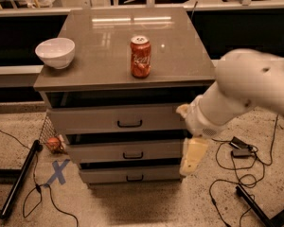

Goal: Open middle drawer

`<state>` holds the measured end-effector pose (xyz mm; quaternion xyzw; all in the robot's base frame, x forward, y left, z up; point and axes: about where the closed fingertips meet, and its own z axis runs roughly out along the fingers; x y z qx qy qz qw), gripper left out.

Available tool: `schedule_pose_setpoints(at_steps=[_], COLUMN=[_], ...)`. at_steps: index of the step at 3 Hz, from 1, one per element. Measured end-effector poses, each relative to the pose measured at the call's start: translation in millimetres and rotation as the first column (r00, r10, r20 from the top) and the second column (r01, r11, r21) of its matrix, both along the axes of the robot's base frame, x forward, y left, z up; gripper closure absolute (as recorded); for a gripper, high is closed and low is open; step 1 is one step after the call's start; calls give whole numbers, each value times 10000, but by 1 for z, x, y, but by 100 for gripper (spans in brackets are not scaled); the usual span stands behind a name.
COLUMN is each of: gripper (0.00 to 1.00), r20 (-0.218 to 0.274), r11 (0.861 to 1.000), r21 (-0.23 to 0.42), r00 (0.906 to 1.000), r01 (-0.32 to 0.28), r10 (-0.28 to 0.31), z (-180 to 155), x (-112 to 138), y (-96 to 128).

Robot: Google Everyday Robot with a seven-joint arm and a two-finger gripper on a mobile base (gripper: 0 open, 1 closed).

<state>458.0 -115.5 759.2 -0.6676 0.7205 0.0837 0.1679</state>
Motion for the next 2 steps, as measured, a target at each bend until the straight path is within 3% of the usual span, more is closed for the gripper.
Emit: schedule_pose_setpoints(at_steps=[1, 2], gripper=[0, 0], r20=[-413, 36], r11=[9857, 9812], r21=[1376, 1644], r00=[9937, 9948], r01=[-973, -1008], r10=[1038, 1016], z=[-92, -121], x=[-28, -33], y=[25, 11])
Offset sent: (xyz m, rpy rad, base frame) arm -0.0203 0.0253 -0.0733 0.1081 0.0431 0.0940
